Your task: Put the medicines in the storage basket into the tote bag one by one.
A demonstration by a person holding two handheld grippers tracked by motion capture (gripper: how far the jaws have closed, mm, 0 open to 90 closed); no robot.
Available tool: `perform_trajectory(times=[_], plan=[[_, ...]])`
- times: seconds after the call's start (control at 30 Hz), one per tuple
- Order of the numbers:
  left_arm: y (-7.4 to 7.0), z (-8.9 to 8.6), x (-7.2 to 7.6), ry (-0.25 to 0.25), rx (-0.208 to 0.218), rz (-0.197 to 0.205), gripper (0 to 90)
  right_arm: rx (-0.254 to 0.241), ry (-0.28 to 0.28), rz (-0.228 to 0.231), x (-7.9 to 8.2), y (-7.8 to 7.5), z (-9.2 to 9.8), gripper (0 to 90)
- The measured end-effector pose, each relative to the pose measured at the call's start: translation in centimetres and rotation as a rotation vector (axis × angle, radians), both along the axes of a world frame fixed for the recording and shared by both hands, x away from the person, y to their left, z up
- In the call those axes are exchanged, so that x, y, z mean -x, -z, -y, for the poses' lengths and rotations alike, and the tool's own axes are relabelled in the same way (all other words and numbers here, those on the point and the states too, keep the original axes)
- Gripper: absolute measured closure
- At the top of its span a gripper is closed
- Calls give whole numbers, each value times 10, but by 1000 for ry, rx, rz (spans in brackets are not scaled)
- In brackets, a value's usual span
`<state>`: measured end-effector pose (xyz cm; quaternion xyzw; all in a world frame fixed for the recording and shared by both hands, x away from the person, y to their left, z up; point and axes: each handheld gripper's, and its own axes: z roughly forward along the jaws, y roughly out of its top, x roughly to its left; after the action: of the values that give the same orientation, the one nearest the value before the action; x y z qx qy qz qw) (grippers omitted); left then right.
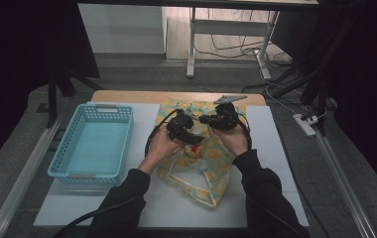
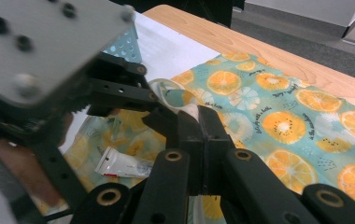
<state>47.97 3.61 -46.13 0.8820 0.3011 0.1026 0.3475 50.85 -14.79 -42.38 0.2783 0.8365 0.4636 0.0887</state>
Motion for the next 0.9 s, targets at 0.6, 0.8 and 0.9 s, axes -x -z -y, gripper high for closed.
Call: perform_trajectory(times=[0.6, 0.8, 0.9], plan=[[-15, -10, 30, 66, 78, -18, 97, -3, 1, 1, 0, -1, 1, 900], [-17, -15, 39, 84, 136, -36, 36, -8, 5, -2, 1, -1, 3, 900], [-18, -17, 44, 104, 153, -43, 33, -9, 2, -5, 2, -1, 3, 900]])
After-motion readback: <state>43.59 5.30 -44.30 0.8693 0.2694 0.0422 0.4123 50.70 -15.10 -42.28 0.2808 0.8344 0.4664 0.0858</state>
